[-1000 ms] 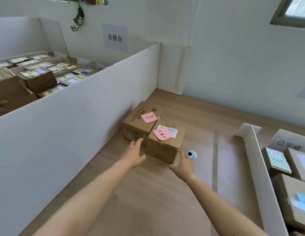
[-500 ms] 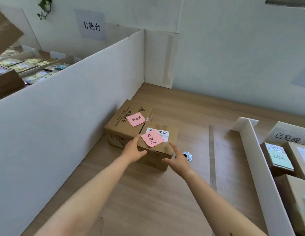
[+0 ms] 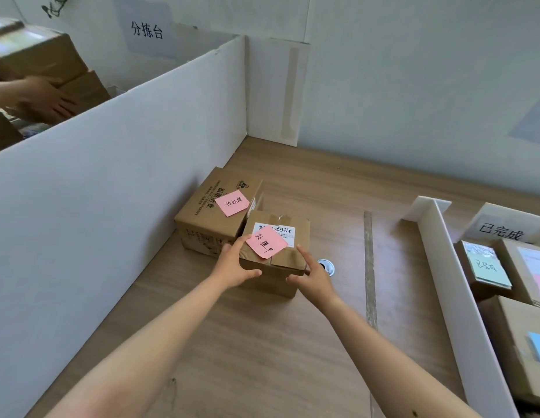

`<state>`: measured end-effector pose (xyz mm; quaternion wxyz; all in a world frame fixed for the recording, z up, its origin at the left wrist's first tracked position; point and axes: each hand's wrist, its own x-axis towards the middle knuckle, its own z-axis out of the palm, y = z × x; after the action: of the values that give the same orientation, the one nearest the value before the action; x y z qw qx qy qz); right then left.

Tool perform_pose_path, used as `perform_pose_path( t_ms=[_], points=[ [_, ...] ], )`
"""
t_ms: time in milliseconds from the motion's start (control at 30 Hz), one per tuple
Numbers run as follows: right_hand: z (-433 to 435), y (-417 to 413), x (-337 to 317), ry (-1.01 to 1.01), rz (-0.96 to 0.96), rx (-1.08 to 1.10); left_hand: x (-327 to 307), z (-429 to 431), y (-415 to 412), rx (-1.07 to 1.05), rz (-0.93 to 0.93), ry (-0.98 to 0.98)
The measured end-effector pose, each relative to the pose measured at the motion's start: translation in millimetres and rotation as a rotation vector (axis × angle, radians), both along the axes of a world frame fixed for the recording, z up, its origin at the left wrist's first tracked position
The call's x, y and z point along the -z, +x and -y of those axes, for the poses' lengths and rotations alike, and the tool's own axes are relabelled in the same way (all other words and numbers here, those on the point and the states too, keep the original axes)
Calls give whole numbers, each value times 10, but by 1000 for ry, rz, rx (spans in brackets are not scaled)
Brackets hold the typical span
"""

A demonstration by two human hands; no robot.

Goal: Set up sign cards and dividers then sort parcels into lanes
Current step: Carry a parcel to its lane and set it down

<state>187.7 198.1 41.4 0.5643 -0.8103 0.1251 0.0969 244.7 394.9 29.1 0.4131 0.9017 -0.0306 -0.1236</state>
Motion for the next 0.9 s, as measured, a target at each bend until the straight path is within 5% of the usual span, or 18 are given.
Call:
perform_pose_path(
  t_ms=[400,900],
  points=[
    [137,-585,-33,105,35,21,125,-74,-580,61,15,-80],
    [296,-1301,137,8,3,-75,247,-293,-1064,159,-26,-132]
  ],
)
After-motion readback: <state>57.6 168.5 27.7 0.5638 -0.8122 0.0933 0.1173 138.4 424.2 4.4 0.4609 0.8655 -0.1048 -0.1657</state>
